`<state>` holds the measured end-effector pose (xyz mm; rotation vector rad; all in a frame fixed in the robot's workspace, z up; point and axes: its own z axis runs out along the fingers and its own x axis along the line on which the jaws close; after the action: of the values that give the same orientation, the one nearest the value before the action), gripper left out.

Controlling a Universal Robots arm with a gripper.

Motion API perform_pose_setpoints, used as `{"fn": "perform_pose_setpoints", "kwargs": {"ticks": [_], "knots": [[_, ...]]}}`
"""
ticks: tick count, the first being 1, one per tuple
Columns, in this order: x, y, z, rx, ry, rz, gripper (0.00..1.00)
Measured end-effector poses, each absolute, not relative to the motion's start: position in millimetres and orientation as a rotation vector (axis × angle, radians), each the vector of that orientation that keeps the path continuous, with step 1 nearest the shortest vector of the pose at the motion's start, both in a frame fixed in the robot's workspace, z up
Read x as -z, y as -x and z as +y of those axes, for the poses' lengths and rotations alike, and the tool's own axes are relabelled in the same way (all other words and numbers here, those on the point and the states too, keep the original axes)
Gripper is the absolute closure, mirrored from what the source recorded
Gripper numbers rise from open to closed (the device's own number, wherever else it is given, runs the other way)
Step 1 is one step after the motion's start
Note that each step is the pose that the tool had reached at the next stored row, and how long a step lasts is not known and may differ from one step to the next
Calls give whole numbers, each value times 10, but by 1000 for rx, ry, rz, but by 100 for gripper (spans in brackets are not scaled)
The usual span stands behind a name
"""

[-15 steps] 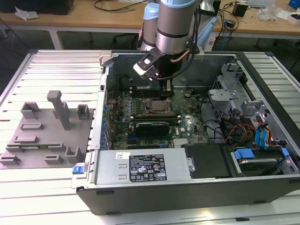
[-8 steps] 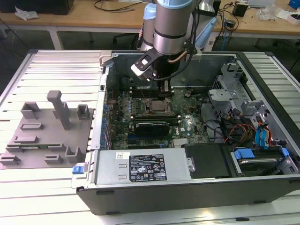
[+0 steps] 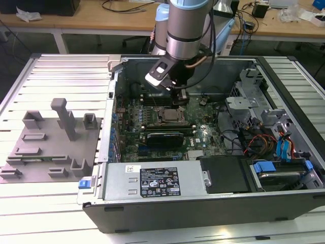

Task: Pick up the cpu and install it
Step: 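Close the cpu cover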

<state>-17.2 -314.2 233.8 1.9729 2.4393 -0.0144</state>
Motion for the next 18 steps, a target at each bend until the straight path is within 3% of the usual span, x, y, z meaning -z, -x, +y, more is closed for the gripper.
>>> {"fn": "perform_pose_setpoints", "kwargs": {"ticks": [18], "knots": [[-2335, 172, -3142, 13, -1384, 2813, 89]]}}
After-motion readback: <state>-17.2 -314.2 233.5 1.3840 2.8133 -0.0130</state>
